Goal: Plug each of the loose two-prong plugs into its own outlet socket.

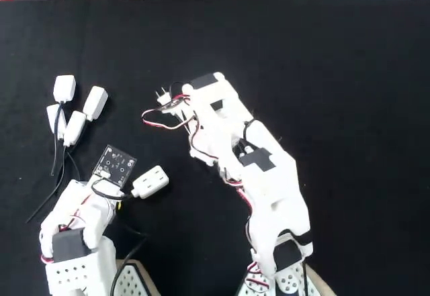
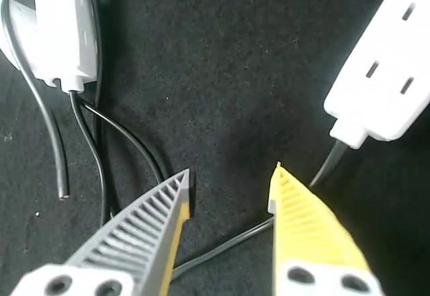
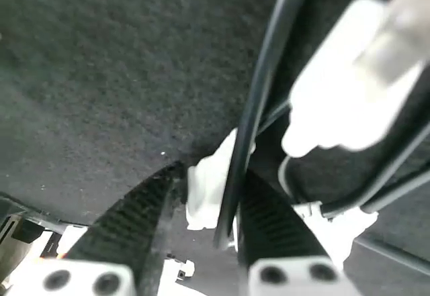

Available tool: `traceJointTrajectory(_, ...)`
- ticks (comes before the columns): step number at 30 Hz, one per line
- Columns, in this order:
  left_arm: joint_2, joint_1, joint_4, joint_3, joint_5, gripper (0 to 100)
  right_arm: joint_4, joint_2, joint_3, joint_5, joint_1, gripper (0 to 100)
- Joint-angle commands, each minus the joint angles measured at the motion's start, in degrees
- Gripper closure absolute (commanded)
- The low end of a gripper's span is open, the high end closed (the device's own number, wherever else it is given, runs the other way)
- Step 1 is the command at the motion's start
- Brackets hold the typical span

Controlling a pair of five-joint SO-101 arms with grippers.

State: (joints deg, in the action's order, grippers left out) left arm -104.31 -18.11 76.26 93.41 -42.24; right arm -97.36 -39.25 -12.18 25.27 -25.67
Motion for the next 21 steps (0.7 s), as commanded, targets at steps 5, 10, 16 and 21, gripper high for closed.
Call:
traceJointTrajectory(5,0.0,0.7,0.9,0.3,-0.9,81,-2.2,0.0,-5.3,-2.5,-1.5,89.9)
traceJointTrajectory(10,0.0,0.7,0.9,0.3,-0.9,81,-1.4,0.3,-5.4,-2.5,-1.1,94.8)
traceJointTrajectory(16,0.0,0.7,0.8,0.3,-0.9,81,1.3,2.8,-4.8,-6.2,0.2,94.9)
traceJointTrajectory(21,0.0,0.7,0.8,0.3,-0.9,81,3.1,8.8,-1.1,-6.4,1.1,94.9)
